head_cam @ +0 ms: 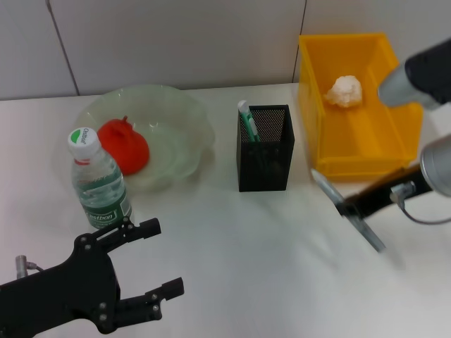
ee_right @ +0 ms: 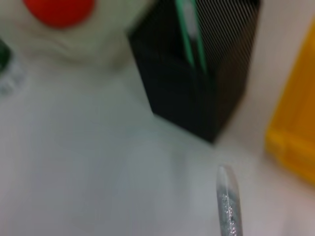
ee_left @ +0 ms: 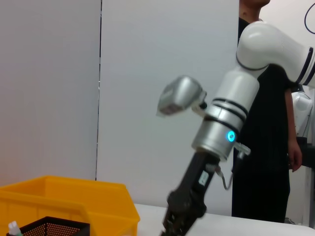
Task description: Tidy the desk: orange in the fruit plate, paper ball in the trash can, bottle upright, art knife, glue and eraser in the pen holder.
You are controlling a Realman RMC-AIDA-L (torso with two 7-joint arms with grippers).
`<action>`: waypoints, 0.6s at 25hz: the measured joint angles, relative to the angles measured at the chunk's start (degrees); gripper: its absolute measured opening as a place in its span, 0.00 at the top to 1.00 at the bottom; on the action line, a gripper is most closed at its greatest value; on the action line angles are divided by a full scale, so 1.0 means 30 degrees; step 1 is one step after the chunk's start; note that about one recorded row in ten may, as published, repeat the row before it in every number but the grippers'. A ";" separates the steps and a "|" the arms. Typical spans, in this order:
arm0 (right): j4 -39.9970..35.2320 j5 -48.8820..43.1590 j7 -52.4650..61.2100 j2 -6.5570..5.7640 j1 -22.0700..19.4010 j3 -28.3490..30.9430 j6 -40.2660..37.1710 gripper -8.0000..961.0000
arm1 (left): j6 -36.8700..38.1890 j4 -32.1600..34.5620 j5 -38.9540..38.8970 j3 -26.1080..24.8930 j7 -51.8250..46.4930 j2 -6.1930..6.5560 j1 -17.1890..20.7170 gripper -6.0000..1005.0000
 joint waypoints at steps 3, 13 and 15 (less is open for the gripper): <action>0.1199 0.0830 -0.0068 -0.0002 -0.0005 0.0098 0.0263 0.85 | -0.0012 0.0000 0.0001 0.0000 0.0001 -0.0002 -0.0009 0.14; 0.3159 0.2753 -0.0864 -0.0014 0.0472 -0.0068 0.2962 0.86 | -0.0023 0.0000 -0.0025 0.0000 0.0001 -0.0013 -0.0087 0.14; 0.2745 0.2899 -0.1447 -0.0006 0.0860 -0.0106 0.4071 0.86 | -0.0013 0.0000 -0.0037 0.0016 0.0001 -0.0013 -0.0106 0.14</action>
